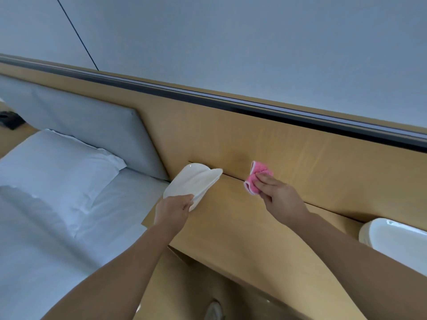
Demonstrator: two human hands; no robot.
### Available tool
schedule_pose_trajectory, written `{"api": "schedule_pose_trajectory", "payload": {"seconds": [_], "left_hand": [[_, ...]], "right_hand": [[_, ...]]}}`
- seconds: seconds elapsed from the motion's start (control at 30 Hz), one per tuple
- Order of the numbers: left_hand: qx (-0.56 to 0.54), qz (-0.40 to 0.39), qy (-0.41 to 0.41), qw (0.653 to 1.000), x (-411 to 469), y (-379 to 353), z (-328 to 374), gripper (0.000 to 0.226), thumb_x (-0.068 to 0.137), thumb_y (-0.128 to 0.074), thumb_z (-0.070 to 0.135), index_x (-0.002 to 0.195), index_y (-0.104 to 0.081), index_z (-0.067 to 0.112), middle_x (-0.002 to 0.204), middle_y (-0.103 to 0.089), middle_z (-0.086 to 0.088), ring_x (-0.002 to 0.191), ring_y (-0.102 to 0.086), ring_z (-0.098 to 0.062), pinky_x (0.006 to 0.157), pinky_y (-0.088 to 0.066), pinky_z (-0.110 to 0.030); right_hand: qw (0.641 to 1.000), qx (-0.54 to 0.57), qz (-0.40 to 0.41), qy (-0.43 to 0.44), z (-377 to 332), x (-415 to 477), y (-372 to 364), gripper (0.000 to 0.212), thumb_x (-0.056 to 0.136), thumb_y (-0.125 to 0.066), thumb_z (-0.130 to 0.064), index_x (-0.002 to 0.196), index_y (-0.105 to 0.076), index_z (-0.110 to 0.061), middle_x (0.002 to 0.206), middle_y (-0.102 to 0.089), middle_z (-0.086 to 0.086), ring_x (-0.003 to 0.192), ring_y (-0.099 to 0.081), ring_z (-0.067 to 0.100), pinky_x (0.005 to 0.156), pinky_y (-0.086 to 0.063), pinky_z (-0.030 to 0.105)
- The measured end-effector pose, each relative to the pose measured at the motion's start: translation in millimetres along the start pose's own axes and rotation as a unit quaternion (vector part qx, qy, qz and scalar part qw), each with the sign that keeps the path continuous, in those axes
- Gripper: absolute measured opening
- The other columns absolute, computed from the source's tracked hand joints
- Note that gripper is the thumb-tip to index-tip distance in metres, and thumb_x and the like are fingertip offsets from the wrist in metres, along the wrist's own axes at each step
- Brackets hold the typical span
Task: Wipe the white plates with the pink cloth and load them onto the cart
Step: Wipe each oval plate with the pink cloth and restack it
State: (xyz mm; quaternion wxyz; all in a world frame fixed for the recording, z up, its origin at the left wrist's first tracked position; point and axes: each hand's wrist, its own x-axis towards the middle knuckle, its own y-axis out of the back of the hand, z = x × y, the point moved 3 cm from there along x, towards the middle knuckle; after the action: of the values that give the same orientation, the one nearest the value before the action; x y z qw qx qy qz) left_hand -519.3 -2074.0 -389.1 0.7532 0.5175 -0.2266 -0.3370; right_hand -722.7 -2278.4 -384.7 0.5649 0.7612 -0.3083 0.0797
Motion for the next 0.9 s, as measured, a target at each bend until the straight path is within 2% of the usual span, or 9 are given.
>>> {"api": "schedule_pose_trajectory", "payload": {"seconds": [0.07,0.17,0.23,0.33,0.57,0.77,0.83,0.9], "left_hand": [[0.023,-0.018,-0.004,1.000,7,-8,-13,0.031,0.101,-0.045,0.027,0.126,-0.064,0.027,0.119,-0.068,0.004,0.109,-0.060,-0.022,0.081,-0.042,-0.027],[0.045,-0.051,-0.010,0.998,14,-21,-25,0.036,0.101,-0.040,0.023,0.133,-0.057,0.029,0.128,-0.063,0.006,0.117,-0.056,-0.021,0.090,-0.044,-0.027],[0.073,-0.067,-0.016,0.995,18,-28,-29,0.040,0.101,-0.038,0.018,0.134,-0.056,0.030,0.127,-0.063,0.005,0.116,-0.056,-0.022,0.092,-0.047,-0.028],[0.087,-0.092,-0.017,0.992,25,-41,-38,0.039,0.100,-0.038,0.017,0.131,-0.056,0.031,0.124,-0.063,0.003,0.113,-0.057,-0.023,0.090,-0.050,-0.032],[0.102,-0.144,-0.040,0.984,42,-66,-56,0.030,0.100,-0.038,0.023,0.113,-0.064,0.030,0.122,-0.061,0.012,0.109,-0.058,-0.013,0.077,-0.049,-0.027],[0.125,-0.153,-0.050,0.979,55,-75,-63,0.030,0.100,-0.040,0.017,0.115,-0.064,0.027,0.124,-0.059,0.011,0.116,-0.053,-0.012,0.081,-0.049,-0.028],[0.136,-0.165,-0.056,0.975,59,-73,-63,0.028,0.099,-0.043,0.015,0.115,-0.064,0.022,0.119,-0.058,0.010,0.114,-0.053,-0.013,0.078,-0.051,-0.028],[0.151,-0.172,-0.072,0.971,63,-71,-58,0.024,0.096,-0.047,0.015,0.111,-0.065,0.017,0.106,-0.054,0.006,0.105,-0.053,-0.015,0.070,-0.046,-0.027]], "right_hand": [[1.000,0.004,0.001,-0.004,-5,6,-7,0.045,0.070,-0.078,0.011,0.110,-0.072,-0.006,0.120,-0.068,0.010,0.108,-0.066,0.025,0.093,-0.049,0.029],[1.000,0.000,-0.007,-0.016,-11,12,-17,0.045,0.069,-0.078,0.012,0.110,-0.073,-0.007,0.121,-0.068,0.010,0.108,-0.067,0.026,0.087,-0.054,0.042],[1.000,-0.002,-0.017,-0.018,-14,16,-23,0.044,0.071,-0.077,0.011,0.111,-0.072,-0.008,0.121,-0.068,0.008,0.109,-0.066,0.024,0.085,-0.056,0.041],[0.999,-0.010,-0.031,-0.030,-16,18,-33,0.044,0.072,-0.076,0.010,0.111,-0.072,-0.009,0.123,-0.067,0.006,0.111,-0.065,0.022,0.085,-0.057,0.038],[0.998,-0.017,-0.045,-0.048,-20,17,-48,0.045,0.070,-0.076,0.013,0.111,-0.072,-0.006,0.122,-0.067,0.009,0.111,-0.065,0.024,0.090,-0.053,0.039],[0.995,-0.009,-0.065,-0.080,-14,13,-58,0.042,0.077,-0.071,0.010,0.116,-0.070,-0.006,0.126,-0.065,0.009,0.113,-0.064,0.026,0.085,-0.057,0.044],[0.994,-0.011,-0.063,-0.088,-13,12,-59,0.043,0.076,-0.071,0.009,0.116,-0.070,-0.007,0.127,-0.064,0.008,0.112,-0.065,0.026,0.084,-0.057,0.044],[0.994,-0.012,-0.059,-0.095,-14,11,-59,0.043,0.075,-0.072,0.010,0.115,-0.070,-0.008,0.126,-0.065,0.008,0.111,-0.065,0.026,0.083,-0.058,0.044]]}}
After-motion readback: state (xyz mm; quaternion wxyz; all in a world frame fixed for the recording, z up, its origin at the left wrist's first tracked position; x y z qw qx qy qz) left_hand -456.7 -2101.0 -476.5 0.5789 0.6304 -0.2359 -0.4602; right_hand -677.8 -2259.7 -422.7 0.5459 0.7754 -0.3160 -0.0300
